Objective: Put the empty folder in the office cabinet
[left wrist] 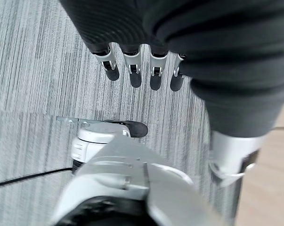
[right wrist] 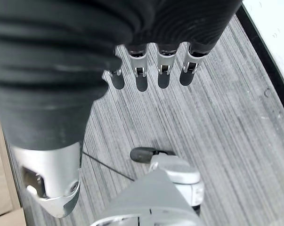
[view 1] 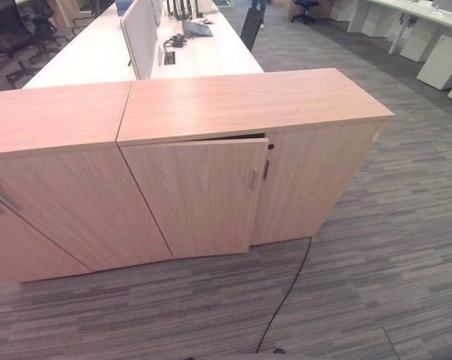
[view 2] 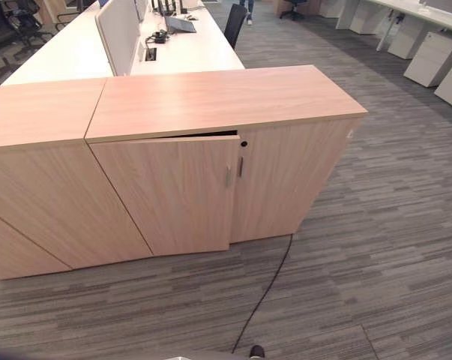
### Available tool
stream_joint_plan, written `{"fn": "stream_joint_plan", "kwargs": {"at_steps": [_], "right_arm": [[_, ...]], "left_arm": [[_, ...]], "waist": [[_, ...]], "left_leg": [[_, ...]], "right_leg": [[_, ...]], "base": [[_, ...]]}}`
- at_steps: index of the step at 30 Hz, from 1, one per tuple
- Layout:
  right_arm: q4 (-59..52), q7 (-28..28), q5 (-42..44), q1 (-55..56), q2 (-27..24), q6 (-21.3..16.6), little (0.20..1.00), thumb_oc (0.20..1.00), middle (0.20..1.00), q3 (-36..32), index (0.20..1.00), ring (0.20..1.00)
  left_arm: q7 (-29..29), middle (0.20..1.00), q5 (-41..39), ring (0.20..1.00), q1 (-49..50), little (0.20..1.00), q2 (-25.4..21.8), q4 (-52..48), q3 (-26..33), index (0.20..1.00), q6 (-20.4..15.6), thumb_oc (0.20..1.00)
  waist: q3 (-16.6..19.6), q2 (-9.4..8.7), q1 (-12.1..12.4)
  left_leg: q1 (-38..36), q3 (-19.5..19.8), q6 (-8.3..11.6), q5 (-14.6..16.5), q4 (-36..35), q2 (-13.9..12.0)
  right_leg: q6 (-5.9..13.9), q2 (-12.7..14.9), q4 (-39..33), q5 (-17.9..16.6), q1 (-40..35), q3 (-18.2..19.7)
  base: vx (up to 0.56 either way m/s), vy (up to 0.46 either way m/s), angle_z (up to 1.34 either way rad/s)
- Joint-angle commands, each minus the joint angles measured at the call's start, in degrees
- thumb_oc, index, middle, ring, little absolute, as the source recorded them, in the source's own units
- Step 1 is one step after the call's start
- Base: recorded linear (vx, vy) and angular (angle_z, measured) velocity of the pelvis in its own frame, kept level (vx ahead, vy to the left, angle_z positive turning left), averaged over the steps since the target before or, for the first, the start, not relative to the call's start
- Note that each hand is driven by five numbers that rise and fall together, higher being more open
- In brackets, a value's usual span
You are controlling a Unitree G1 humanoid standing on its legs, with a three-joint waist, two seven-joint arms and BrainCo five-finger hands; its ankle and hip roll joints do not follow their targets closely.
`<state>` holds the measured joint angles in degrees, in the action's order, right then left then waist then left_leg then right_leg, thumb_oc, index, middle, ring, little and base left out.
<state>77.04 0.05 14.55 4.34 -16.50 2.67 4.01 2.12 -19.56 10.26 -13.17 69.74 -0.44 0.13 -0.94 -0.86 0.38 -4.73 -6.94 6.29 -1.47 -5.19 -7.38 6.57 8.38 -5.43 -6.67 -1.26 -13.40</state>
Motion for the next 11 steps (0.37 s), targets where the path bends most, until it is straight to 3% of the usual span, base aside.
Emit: {"fn": "stream_joint_plan", "kwargs": {"at_steps": [1, 5, 11], "right_arm": [[0.69, -0.07, -0.86, -2.95, 0.12, -1.58, 1.0, 1.0, 1.0, 1.99, 1.0, 1.0], [-0.82, -0.91, -3.24, -3.26, 0.63, -2.02, 1.0, 1.0, 1.0, 5.17, 1.0, 1.0], [-0.95, -1.59, -4.77, -4.61, 0.18, -1.78, 1.0, 1.0, 1.0, 6.48, 1.0, 1.0]], "left_arm": [[-0.42, 1.0, 1.18, 1.0, -3.76, 1.0, 1.0, -0.06, -2.01, 1.0, -2.22, 1.0], [-1.21, 1.0, 6.03, 1.0, -5.73, 1.0, 0.4, -7.34, -9.14, 1.0, -3.63, 1.0], [-1.09, 1.0, 10.28, 1.0, -7.9, 1.0, -1.23, -12.41, -14.34, 1.0, -4.32, 1.0]], "waist": [[-1.4, -1.48, -0.7], [-1.71, -1.29, -1.16], [-1.73, -0.82, -1.65]], "left_leg": [[1.48, 0.37, -4.22, 3.42, 0.19, 4.45], [1.38, 0.27, -4.2, 3.46, 0.19, 4.4], [1.32, 0.02, -4.17, 3.63, 0.19, 4.32]], "right_leg": [[0.19, -2.33, 0.43, 7.54, -2.28, -3.18], [0.13, -2.41, 0.43, 7.5, -2.44, -3.3], [0.2, -2.39, 0.43, 7.47, -2.51, -3.2]], "base": [[0.0, 0.0, 0.0], [0.0, 0.0, 0.0], [0.0, 0.0, 0.0]]}}
